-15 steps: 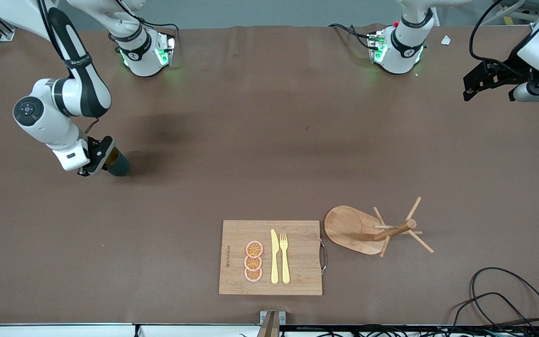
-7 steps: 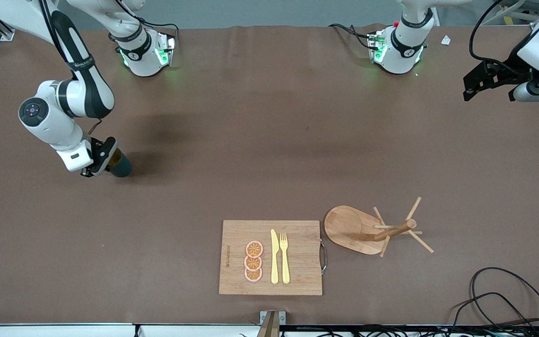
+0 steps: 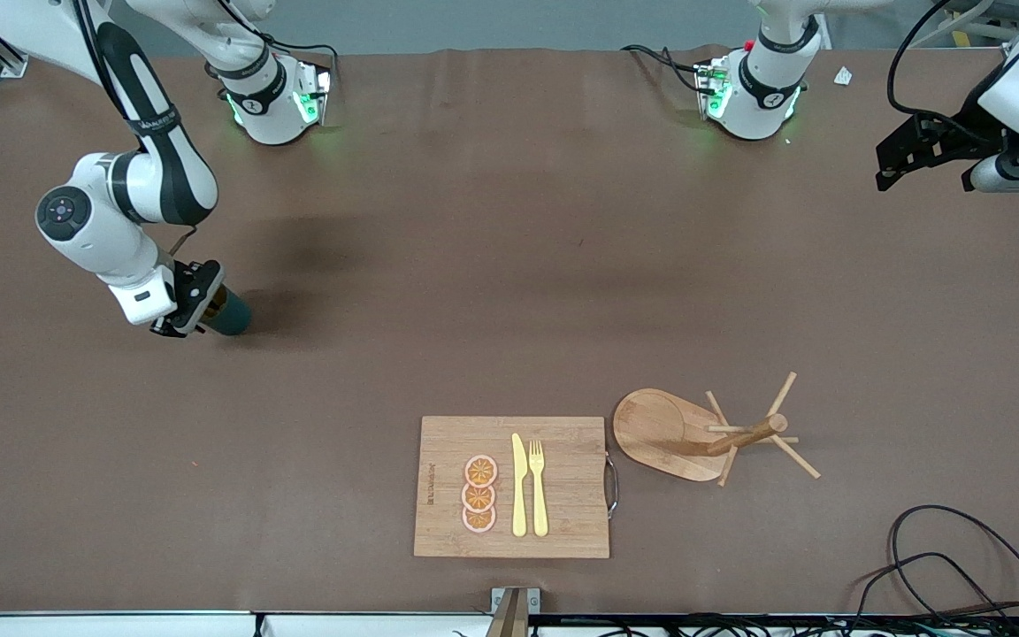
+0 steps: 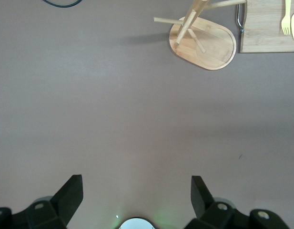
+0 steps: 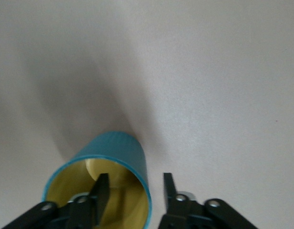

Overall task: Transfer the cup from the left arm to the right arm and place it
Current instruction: 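Lower the mug onto the table with the right gripper, then open the right gripper and raise it away from the mug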

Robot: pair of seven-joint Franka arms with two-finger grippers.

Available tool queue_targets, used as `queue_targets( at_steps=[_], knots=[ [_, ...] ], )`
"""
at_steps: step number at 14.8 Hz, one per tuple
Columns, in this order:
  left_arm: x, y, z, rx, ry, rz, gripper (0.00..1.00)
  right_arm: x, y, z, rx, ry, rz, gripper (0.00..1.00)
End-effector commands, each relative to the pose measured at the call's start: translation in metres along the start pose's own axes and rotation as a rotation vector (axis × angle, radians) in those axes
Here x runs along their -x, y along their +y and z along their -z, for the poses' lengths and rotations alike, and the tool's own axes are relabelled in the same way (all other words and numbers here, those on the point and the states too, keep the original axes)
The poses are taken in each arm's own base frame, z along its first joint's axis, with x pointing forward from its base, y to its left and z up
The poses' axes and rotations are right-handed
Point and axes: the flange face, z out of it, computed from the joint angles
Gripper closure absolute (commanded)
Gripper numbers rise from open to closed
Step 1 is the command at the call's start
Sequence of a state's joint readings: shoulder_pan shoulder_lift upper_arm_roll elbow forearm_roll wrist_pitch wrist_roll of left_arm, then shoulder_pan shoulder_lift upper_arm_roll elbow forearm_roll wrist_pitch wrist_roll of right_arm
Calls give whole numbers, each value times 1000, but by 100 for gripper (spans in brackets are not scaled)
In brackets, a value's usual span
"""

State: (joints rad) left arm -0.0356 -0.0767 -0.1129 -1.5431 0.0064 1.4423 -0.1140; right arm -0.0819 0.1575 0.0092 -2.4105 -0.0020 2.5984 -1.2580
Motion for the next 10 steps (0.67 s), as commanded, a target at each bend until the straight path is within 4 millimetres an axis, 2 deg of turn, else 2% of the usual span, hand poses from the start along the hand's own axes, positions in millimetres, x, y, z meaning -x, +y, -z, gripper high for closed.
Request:
queue_targets(
  at_steps=[1, 5, 7, 10],
  knots=[
    [3, -2, 7, 5, 16, -21, 0, 0, 4, 37, -17, 28, -37, 0],
    [5, -2, 10, 5, 20, -23, 0, -1, 27, 95, -62, 25, -48, 0],
    [6, 0, 10, 4, 20, -26, 0, 3, 47, 138, -80, 37, -87, 0],
    [7, 1, 12, 2, 21, -27, 0, -4, 72, 214, -95, 56, -237, 0]
  ],
)
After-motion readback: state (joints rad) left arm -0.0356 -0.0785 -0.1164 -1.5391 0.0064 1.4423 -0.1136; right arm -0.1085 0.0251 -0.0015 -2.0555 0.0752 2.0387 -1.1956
